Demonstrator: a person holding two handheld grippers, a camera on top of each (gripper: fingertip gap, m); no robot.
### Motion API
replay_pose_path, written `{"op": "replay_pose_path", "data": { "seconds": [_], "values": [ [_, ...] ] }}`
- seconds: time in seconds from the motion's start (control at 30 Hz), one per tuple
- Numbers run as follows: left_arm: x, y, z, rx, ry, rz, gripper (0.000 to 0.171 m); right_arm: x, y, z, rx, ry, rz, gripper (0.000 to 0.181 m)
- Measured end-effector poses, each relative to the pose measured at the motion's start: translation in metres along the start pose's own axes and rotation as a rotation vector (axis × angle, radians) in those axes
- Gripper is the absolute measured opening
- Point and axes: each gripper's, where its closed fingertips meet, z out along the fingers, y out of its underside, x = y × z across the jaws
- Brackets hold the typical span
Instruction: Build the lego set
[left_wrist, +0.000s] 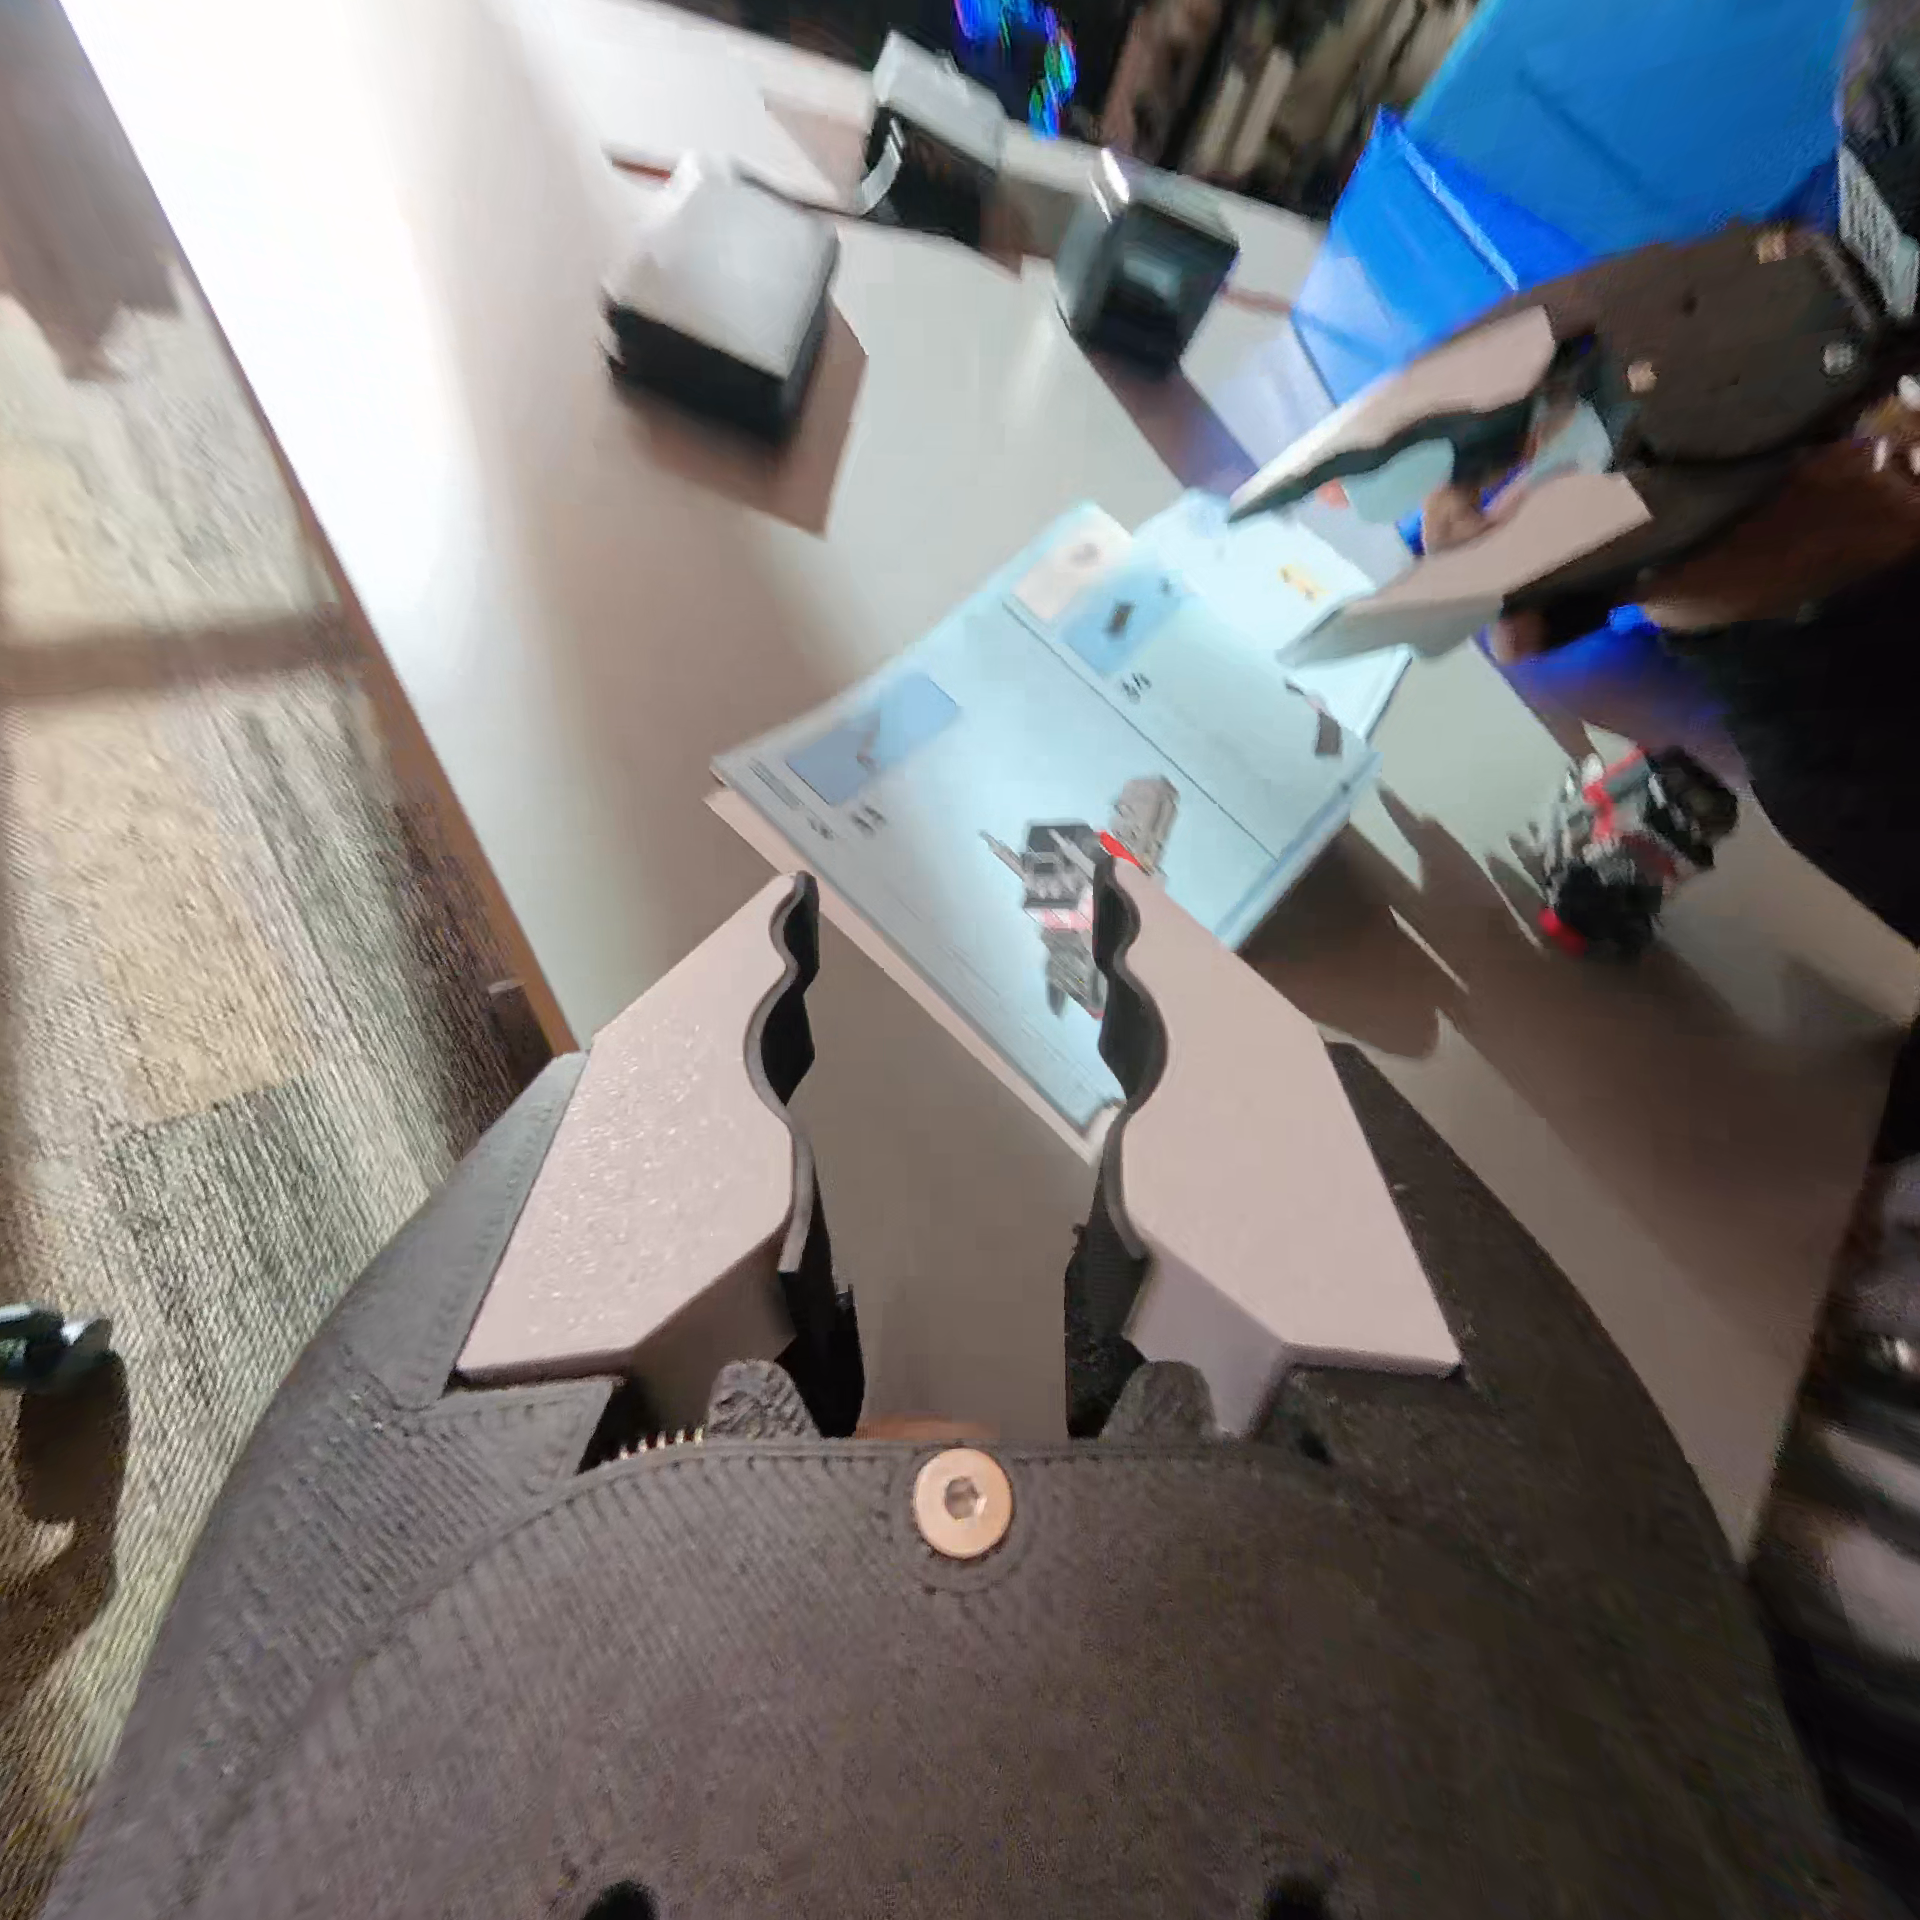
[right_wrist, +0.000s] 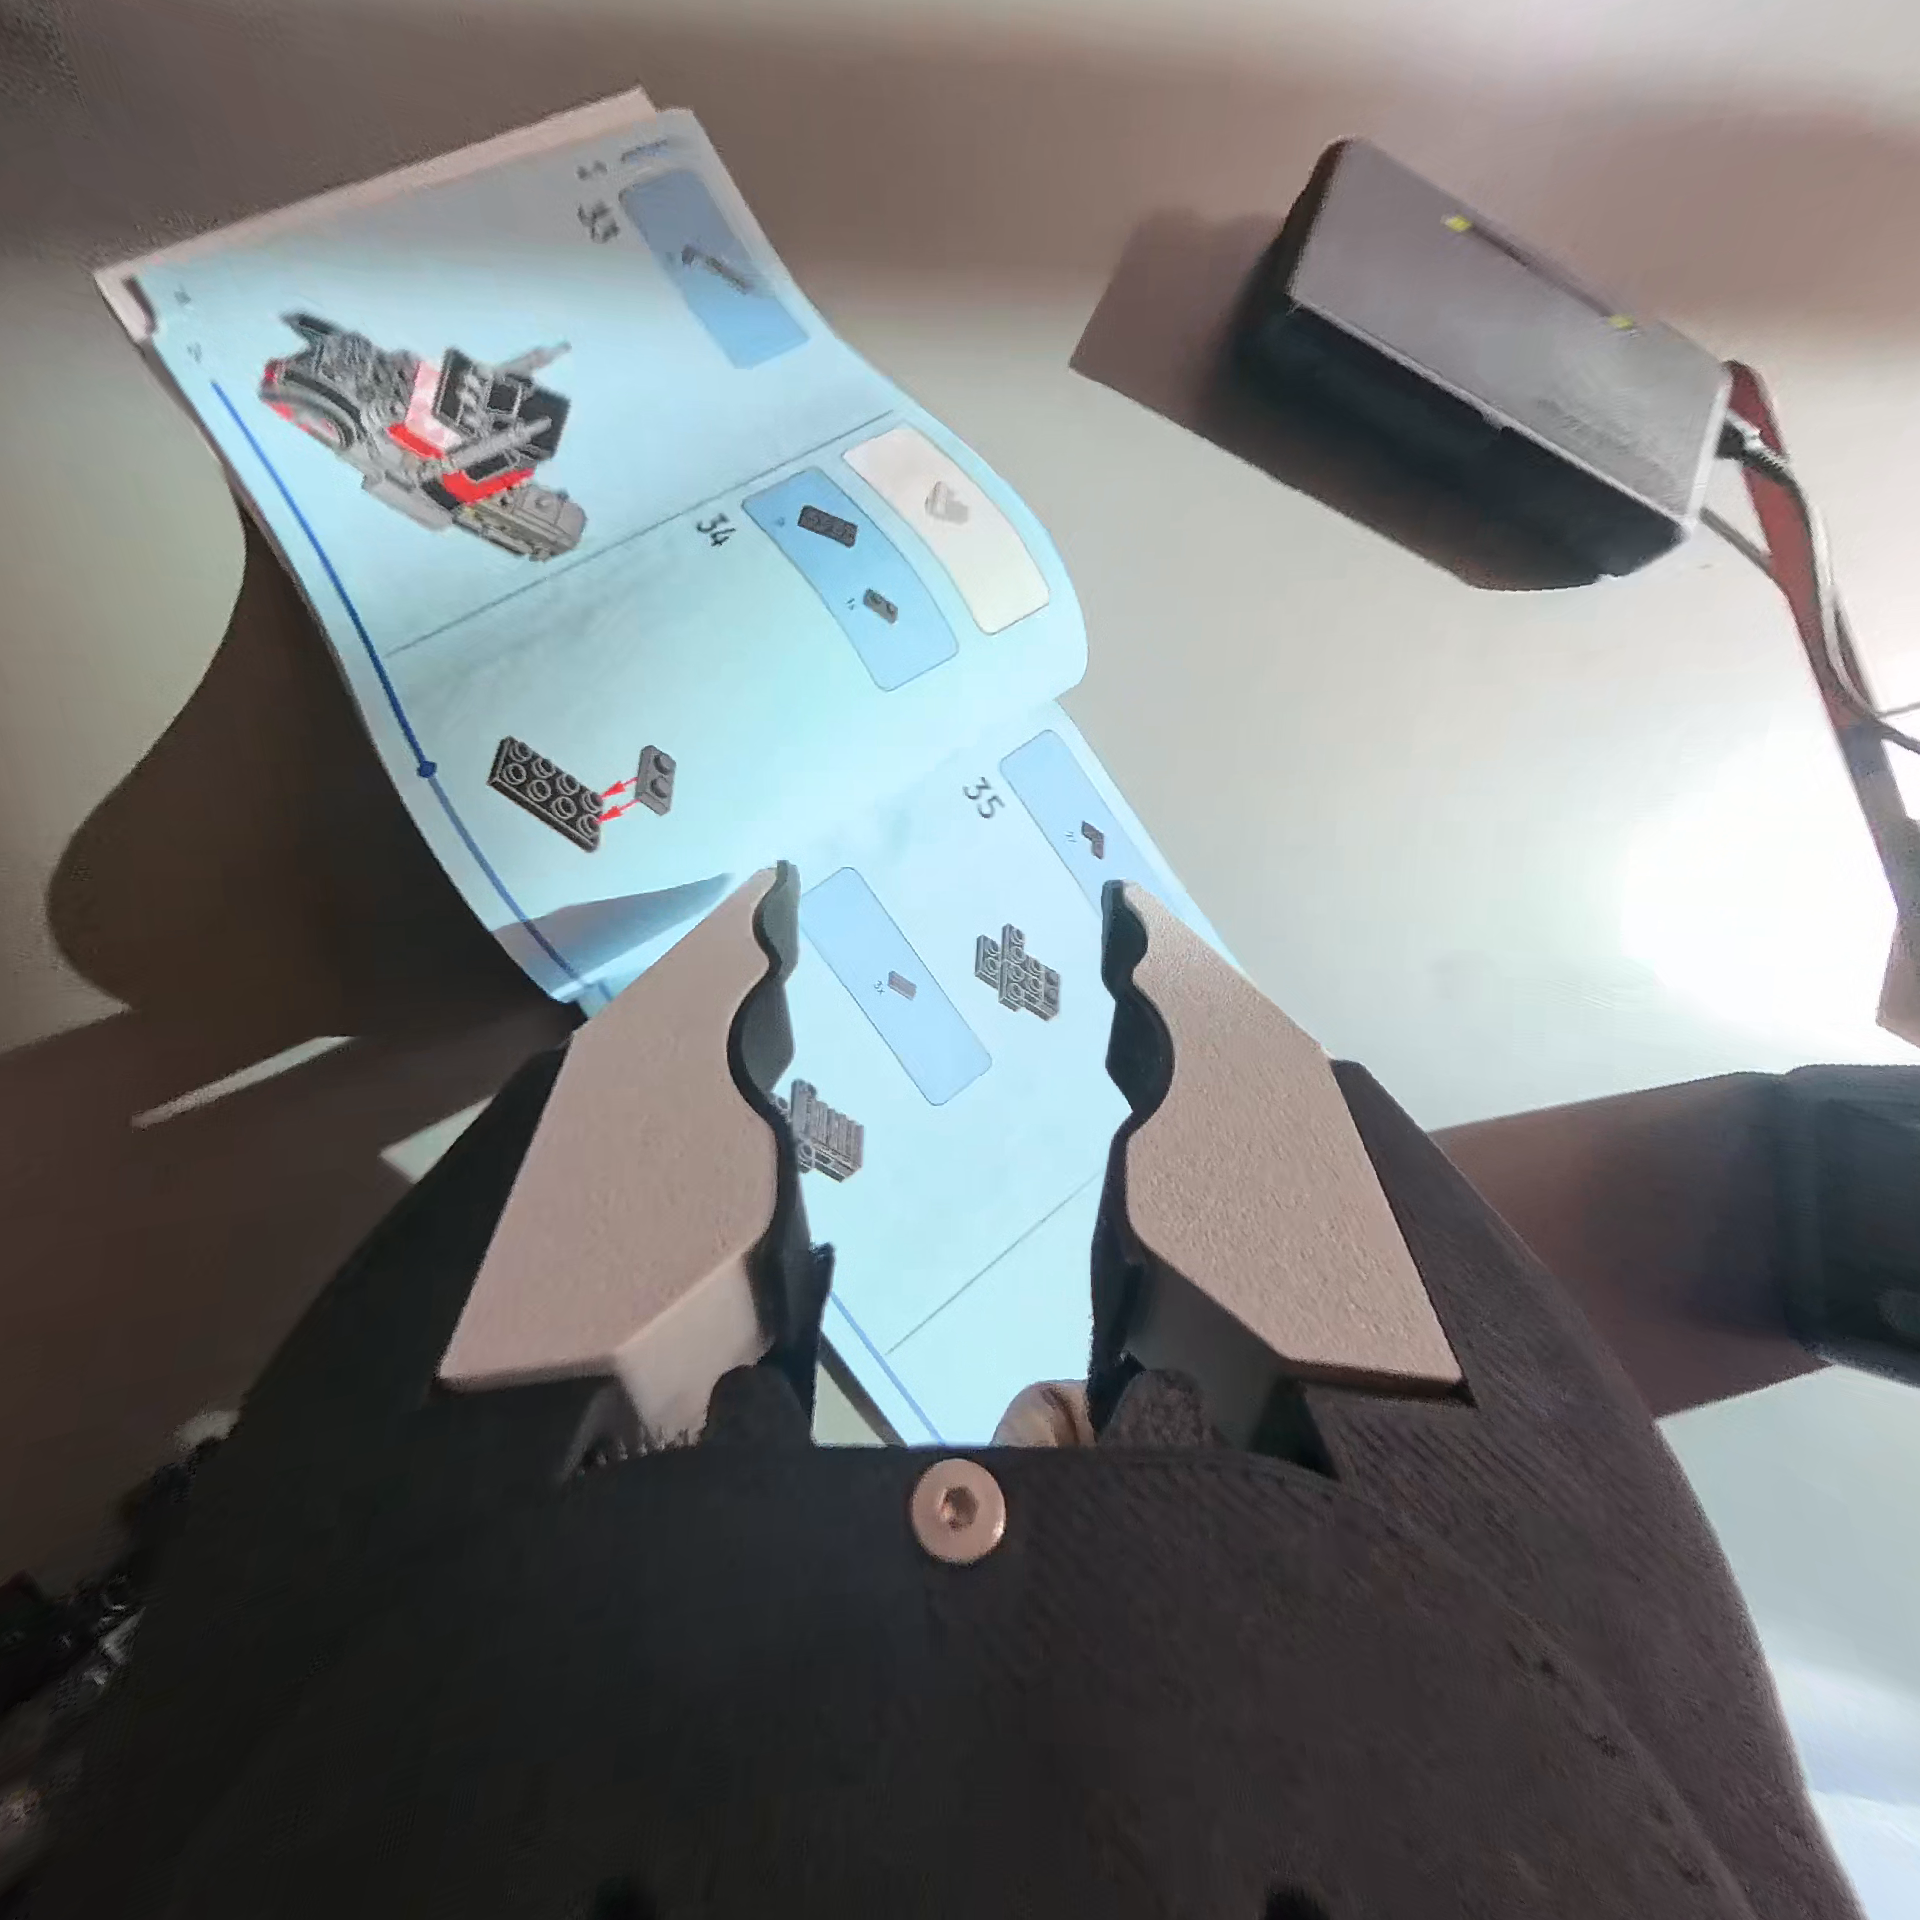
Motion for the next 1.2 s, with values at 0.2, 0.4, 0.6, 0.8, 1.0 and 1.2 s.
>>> {"op": "replay_pose_path", "data": {
  "seconds": [0.2, 0.4, 0.6, 0.8, 1.0, 1.2],
  "values": [
    [-0.021, -0.021, 0.000, 0.127, -0.058, -0.073, 0.057, 0.027, 0.005, -0.038, 0.247, 0.088, 0.139, 0.055],
    [-0.016, -0.018, 0.003, 0.103, -0.046, -0.045, 0.057, 0.062, 0.036, -0.069, 0.464, 0.198, 0.360, 0.049],
    [-0.008, -0.017, 0.005, 0.090, -0.012, -0.011, 0.057, 0.067, 0.068, -0.082, 0.422, 0.231, 0.412, 0.048],
    [0.014, -0.028, 0.007, 0.146, 0.057, 0.056, 0.057, 0.066, 0.071, -0.089, 0.481, 0.212, 0.422, 0.045],
    [0.020, -0.023, 0.017, 0.104, 0.068, 0.074, 0.057, 0.068, 0.070, -0.088, 0.486, 0.210, 0.418, 0.044],
    [0.021, -0.018, 0.021, 0.067, 0.086, 0.047, 0.058, 0.067, 0.069, -0.088, 0.477, 0.228, 0.396, 0.044]
  ]
}}
